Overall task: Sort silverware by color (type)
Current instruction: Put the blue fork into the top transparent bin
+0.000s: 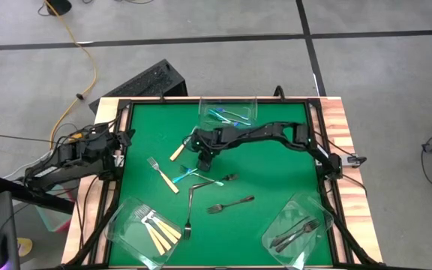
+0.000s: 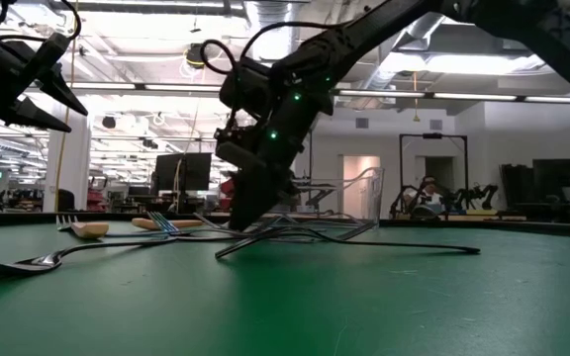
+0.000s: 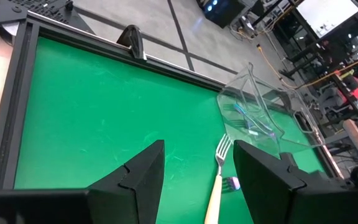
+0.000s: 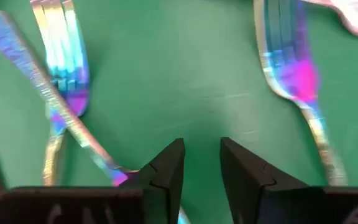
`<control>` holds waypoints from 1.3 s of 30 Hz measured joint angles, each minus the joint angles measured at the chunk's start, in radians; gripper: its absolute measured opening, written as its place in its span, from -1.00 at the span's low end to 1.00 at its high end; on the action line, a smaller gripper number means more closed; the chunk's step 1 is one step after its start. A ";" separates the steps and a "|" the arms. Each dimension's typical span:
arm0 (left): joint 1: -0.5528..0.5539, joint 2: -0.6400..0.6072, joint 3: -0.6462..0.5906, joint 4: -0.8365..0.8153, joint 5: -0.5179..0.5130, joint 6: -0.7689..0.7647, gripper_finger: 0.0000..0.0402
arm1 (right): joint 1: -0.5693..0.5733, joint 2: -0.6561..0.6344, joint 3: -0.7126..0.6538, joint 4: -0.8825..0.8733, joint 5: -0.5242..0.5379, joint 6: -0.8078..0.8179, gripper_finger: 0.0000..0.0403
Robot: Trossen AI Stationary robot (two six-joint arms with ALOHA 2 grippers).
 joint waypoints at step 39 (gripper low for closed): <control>0.000 0.000 0.000 0.000 -0.013 0.000 -0.12 | 0.105 -0.131 -0.003 0.054 -0.067 -0.473 0.24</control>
